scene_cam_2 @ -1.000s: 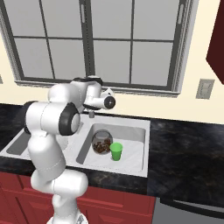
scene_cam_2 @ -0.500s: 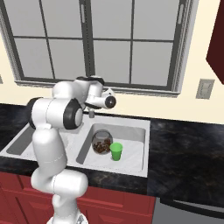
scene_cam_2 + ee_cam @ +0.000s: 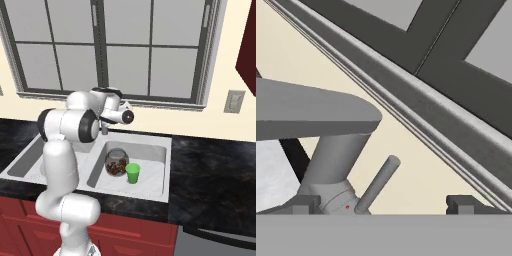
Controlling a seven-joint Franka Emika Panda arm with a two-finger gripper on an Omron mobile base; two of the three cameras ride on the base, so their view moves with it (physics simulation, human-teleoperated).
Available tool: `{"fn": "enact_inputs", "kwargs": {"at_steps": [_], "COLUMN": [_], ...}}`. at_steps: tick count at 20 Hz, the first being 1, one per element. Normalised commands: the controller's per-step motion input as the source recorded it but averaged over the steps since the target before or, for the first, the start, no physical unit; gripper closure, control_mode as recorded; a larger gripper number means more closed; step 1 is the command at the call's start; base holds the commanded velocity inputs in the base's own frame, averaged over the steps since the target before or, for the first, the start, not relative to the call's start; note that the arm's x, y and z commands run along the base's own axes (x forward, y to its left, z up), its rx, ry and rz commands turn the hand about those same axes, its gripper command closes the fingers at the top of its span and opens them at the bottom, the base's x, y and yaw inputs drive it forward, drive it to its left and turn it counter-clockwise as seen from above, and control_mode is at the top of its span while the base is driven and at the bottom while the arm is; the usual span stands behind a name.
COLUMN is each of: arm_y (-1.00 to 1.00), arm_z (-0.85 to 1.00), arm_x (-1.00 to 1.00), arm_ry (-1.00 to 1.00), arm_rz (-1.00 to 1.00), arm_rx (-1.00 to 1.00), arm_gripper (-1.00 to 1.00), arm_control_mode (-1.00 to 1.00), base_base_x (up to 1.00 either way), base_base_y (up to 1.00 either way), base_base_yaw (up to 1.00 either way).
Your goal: Pick the cup and jar and place them in the sink. Then turn on the water.
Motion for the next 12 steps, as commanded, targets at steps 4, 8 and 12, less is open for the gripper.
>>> {"fn": "enact_inputs", "kwargs": {"at_steps": [4,8,12], "arm_y": [0.00,0.00,0.00], "arm_z": [-0.12,-0.08,-0.06], "arm_x": [0.32,0.31,0.29], "arm_ry": [0.00,0.00,0.00], "arm_rz": [0.00,0.00,0.00], "arm_rx": [0.00,0.00,0.00], "arm_gripper": [-1.00,-1.00,-1.00], "arm_control_mode": [-1.00,-1.00,-1.00], "base_base_x": [0.00,0.00,0.00], "base_base_y": [0.00,0.00,0.00], "base_base_yaw": [0.00,0.00,0.00]}}
